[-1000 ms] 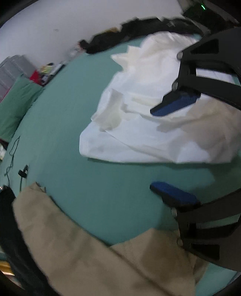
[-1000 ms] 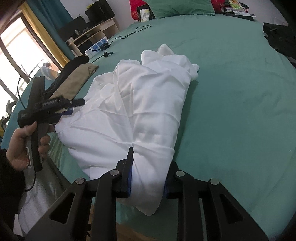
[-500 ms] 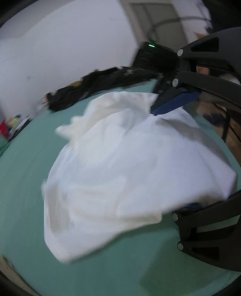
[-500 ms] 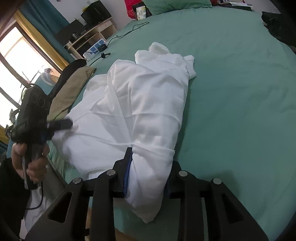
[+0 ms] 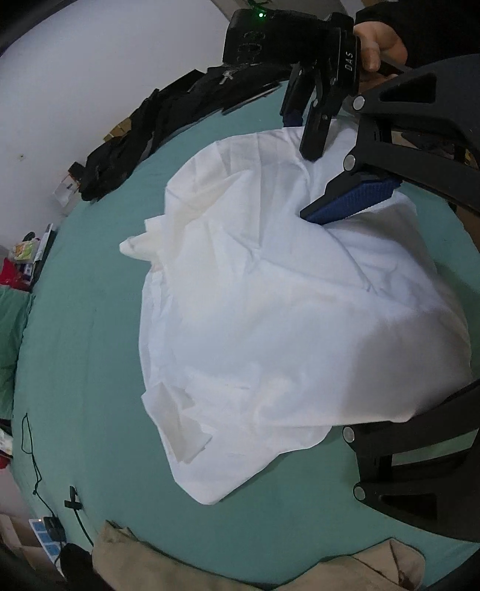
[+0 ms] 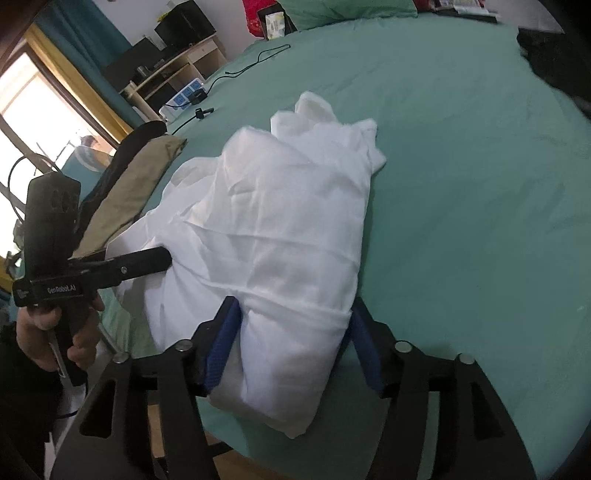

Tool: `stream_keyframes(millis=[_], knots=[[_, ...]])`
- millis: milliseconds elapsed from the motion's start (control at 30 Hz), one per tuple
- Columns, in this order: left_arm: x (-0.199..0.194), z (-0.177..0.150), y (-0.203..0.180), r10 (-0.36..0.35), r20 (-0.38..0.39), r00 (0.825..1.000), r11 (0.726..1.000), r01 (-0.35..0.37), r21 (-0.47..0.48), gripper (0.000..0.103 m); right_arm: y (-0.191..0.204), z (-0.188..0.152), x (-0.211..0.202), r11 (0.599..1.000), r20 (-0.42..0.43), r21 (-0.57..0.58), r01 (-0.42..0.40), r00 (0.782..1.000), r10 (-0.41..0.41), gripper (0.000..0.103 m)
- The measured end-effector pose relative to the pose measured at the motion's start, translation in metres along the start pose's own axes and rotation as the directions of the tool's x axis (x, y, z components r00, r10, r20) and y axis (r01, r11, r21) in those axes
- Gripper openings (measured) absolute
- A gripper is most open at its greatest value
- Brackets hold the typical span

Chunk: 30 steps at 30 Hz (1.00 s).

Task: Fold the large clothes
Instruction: 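Grasp the jacket bundle with the left tool while the right tool holds its other side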

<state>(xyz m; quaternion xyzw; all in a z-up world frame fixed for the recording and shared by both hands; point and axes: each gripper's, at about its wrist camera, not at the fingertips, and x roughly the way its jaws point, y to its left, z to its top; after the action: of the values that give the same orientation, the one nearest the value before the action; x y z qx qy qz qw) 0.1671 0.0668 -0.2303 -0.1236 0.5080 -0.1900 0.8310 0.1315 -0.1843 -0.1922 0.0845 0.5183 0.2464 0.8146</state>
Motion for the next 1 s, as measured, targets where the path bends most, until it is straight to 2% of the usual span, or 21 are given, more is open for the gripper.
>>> stream_keyframes(millis=[67,200,267,333,400,533,600,633,700,767,933,1000], knots=[[-0.003,0.001,0.007,-0.014,0.016,1.000,1.000,0.014,-0.025,0.082,0.000,0.004,-0.004,1.000,0.013,-0.006,0.022,1.000,-0.022,0.072],[-0.009,0.004,0.040,-0.065,0.037,0.997,0.986,0.070,-0.148,0.083,-0.008,0.013,-0.010,1.000,0.043,0.017,0.027,0.999,-0.027,0.077],[-0.008,0.009,0.046,-0.003,0.048,0.999,0.983,0.012,-0.181,0.083,-0.011,0.015,-0.010,0.999,0.048,0.029,0.027,0.998,-0.029,0.078],[-0.015,0.008,0.053,0.063,0.098,0.993,0.977,-0.041,-0.207,0.083,-0.018,0.019,-0.006,0.999,0.045,0.049,0.010,0.999,-0.012,0.078],[-0.017,0.008,0.055,0.059,0.131,0.990,0.973,-0.027,-0.230,0.083,-0.022,0.022,-0.003,0.998,0.044,0.064,-0.007,0.999,0.004,0.078],[0.003,0.006,0.057,-0.001,0.062,0.998,0.976,0.015,-0.219,0.084,-0.028,0.028,0.006,0.997,0.036,0.071,-0.024,0.999,0.021,0.078],[0.009,0.007,0.052,-0.047,0.060,0.997,0.977,0.058,-0.206,0.084,-0.030,0.030,0.012,0.996,0.032,0.076,-0.036,0.999,0.033,0.078],[0.010,0.009,0.050,-0.103,0.051,0.993,0.972,0.112,-0.207,0.084,-0.030,0.031,0.014,0.996,0.031,0.078,-0.038,0.999,0.036,0.078],[0.016,0.010,0.041,-0.230,0.041,0.972,0.947,0.233,-0.222,0.084,-0.032,0.032,0.021,0.996,0.026,0.082,-0.036,0.999,0.034,0.078],[0.024,0.009,0.037,-0.277,0.018,0.961,0.935,0.274,-0.224,0.084,-0.034,0.033,0.026,0.995,0.028,0.092,-0.038,0.999,0.036,0.078],[0.028,0.007,0.019,-0.236,-0.026,0.971,0.962,0.230,-0.149,0.084,-0.028,0.030,0.031,0.997,0.064,0.066,-0.026,0.998,0.022,0.078],[0.033,0.008,0.005,-0.175,-0.046,0.983,0.981,0.171,-0.089,0.084,-0.026,0.027,0.034,0.996,0.076,0.075,-0.048,0.996,0.042,0.079]])
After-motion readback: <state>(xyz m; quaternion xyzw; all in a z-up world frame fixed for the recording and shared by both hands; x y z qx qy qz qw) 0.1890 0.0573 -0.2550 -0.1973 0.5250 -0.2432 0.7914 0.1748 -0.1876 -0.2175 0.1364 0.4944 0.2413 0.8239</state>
